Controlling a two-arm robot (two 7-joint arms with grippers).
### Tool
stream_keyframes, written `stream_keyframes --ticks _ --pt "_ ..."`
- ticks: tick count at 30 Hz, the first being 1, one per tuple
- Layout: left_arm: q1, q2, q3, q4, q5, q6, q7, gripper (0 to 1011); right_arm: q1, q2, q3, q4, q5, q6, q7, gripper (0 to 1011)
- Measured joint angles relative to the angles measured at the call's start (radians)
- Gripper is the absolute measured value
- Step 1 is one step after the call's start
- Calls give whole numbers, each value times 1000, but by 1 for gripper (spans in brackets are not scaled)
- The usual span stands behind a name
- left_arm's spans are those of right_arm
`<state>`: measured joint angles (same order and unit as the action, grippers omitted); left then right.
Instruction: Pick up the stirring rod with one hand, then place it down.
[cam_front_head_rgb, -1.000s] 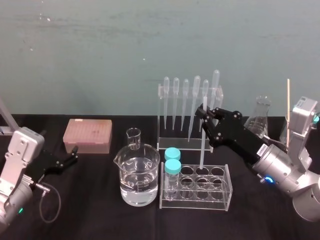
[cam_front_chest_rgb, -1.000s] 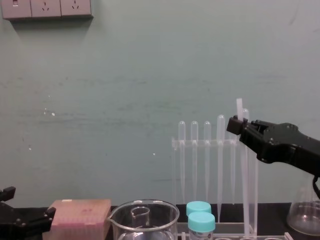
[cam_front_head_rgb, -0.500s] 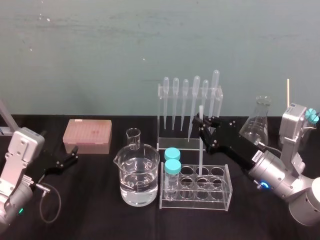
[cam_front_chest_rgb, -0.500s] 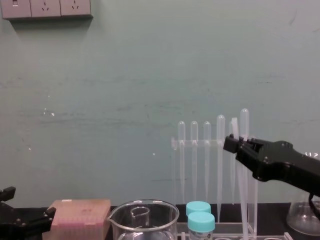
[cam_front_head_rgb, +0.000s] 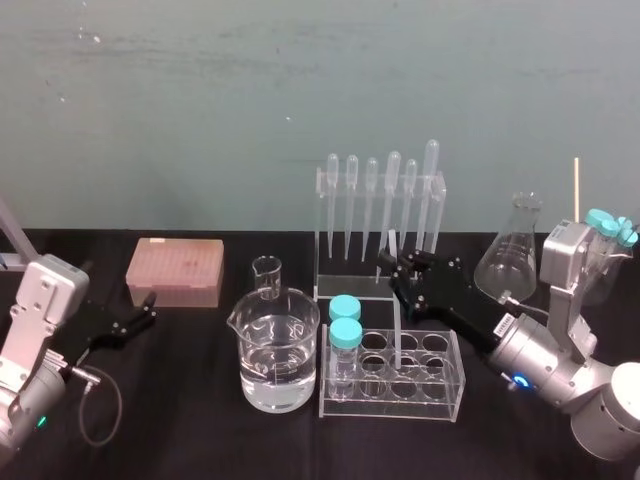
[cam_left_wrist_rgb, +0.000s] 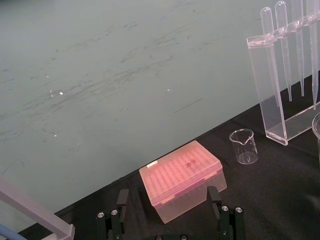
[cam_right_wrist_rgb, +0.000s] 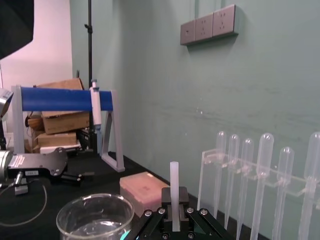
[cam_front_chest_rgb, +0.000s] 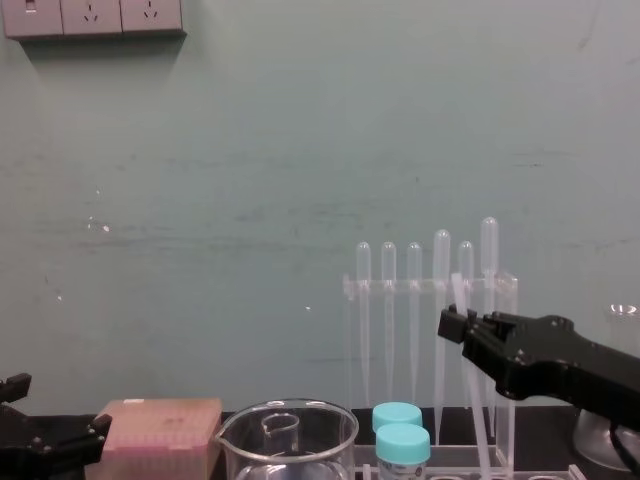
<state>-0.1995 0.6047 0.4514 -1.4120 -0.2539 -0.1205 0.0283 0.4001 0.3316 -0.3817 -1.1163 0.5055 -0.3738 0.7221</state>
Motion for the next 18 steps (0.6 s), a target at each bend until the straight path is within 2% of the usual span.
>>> stream_keyframes --ticks 18 --pt "0 0 0 0 0 0 0 1000 -5 -5 -5 9 -22 17 -22 70"
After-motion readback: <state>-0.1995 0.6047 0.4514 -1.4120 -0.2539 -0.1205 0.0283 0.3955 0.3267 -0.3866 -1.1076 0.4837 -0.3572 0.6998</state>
